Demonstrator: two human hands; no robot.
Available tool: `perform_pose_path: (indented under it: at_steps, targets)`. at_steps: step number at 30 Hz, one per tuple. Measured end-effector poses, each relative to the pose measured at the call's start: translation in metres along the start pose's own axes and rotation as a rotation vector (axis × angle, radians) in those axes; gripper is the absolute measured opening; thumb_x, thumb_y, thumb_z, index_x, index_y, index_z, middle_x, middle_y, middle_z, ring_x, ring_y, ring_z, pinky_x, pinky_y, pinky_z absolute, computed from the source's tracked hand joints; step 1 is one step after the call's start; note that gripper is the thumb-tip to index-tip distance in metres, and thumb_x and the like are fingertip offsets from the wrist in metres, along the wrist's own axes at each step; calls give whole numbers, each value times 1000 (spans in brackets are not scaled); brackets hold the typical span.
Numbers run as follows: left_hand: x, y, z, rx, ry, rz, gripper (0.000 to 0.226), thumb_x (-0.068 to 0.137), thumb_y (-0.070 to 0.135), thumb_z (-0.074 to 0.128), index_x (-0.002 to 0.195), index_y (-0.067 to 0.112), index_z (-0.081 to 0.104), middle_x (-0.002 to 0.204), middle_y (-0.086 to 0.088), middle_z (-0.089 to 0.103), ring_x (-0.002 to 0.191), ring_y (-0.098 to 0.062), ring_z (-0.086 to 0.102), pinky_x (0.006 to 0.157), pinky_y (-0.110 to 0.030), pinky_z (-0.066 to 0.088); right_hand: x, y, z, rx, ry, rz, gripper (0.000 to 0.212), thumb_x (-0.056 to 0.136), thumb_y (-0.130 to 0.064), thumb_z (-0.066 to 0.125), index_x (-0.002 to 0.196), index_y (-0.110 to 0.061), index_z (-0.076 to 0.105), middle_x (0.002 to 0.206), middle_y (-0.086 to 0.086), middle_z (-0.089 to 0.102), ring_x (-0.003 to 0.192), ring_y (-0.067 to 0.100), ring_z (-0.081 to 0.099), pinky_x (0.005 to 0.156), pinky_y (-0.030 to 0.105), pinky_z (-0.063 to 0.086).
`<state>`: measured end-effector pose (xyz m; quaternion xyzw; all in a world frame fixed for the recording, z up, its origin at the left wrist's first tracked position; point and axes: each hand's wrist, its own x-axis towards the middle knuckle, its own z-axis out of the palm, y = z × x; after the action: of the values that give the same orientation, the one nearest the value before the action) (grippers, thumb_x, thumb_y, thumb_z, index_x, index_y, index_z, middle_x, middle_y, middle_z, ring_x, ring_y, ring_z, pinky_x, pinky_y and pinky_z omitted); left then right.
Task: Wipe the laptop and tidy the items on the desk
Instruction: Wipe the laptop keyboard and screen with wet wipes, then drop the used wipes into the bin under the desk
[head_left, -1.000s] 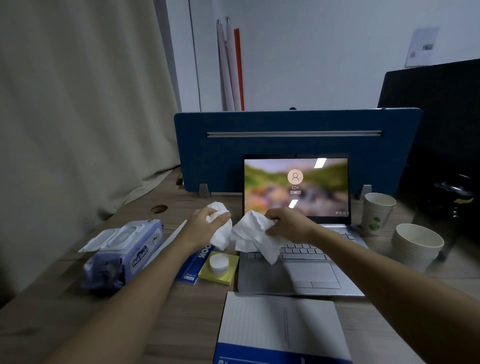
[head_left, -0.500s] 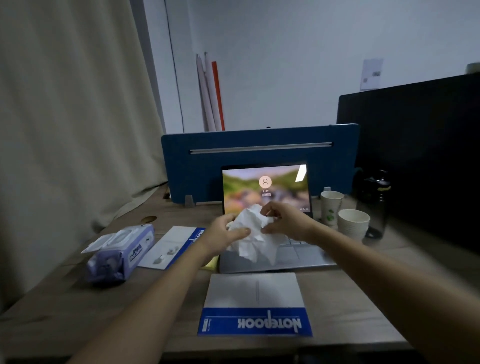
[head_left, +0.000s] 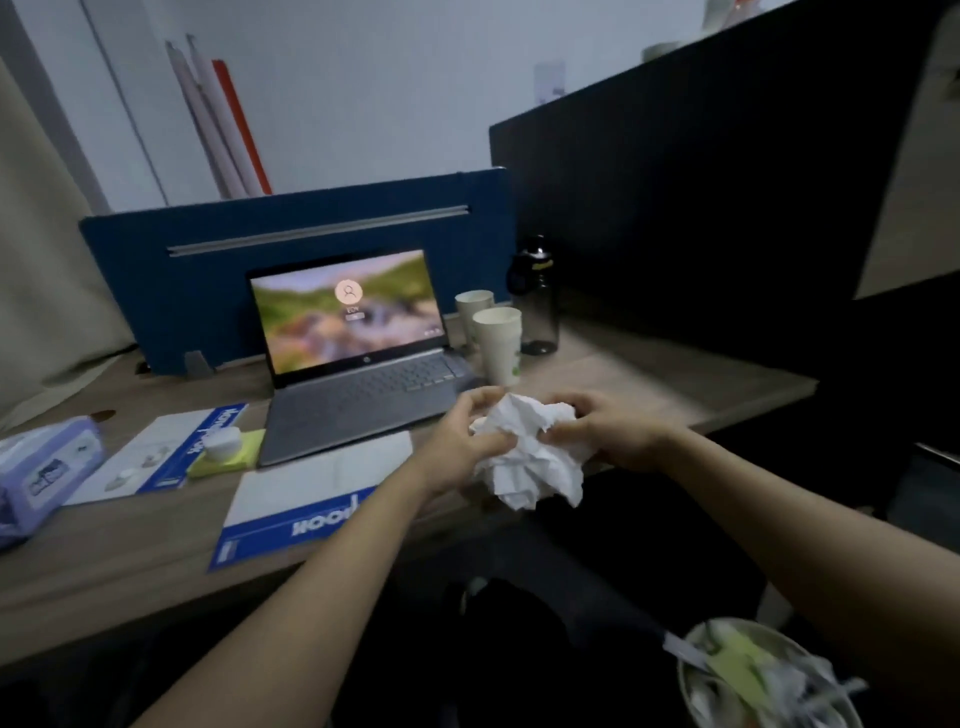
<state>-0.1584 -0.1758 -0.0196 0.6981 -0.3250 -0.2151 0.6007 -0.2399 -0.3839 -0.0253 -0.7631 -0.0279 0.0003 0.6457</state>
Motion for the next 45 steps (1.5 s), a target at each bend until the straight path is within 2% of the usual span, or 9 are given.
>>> perform_pose_path:
  at_steps: [6,10,14,17,22,28,34,41,45]
  targets:
    - [16,-17,102,117,-109,62,48,84,0,56,127,17,44,126,-9,54,99,-18,60,80,-29,54,-72,56,-57,84,109,106,40,85,-15,66,120,0,56,100,19,63,87,32,61,68,37,52]
    - [23,-31,147,283,-201,149,55,72,19,47,126,27,41,128,0,49,116,-18,46,94,-32,43,-103,80,-82,135,117,131,33,82,-12,69,112,-4,59,94,12,64,79,23,65,64,34,54]
    - [30,-79,189,316,-289,148,47,79,18,50,122,31,37,123,2,41,116,-15,40,94,-23,37,-128,123,-102,131,177,243,39,80,-13,68,114,1,55,98,16,63,86,31,62,70,38,50]
    - [34,-131,215,264,-262,61,44,87,11,59,122,30,40,125,-2,41,104,-9,48,77,-5,38,-145,167,-107,61,238,342,24,87,-11,63,110,-3,63,96,15,66,85,29,63,71,37,50]
    - [27,-214,249,123,-183,-199,45,85,17,72,119,26,45,106,11,55,85,-5,57,64,-10,46,-165,229,-110,-286,314,485,10,88,-14,69,89,-24,69,91,-5,70,81,8,66,69,18,51]
    - [24,-273,292,60,-164,-455,33,82,11,75,110,15,58,106,-6,67,99,-23,64,84,-36,52,-180,288,-106,-543,368,634,32,78,-26,79,105,-12,69,95,4,67,91,21,63,80,35,48]
    - [24,-307,317,89,-193,-529,38,83,16,71,120,17,59,101,6,61,94,-12,60,65,-12,41,-196,329,-105,-544,413,749,36,78,-24,77,111,-12,68,98,5,65,92,25,62,82,38,50]
    - [26,-320,323,-4,-279,-542,45,85,11,66,128,20,53,114,7,57,105,-7,57,79,-17,45,-212,351,-113,-519,515,819,46,82,-11,70,127,-7,60,112,15,66,93,33,65,83,48,55]
    - [19,-327,317,-31,-363,-609,55,84,21,67,135,27,47,120,9,51,110,-6,51,88,-23,44,-216,357,-111,-567,530,865,50,86,-17,67,134,-11,54,118,12,67,94,30,68,74,29,46]
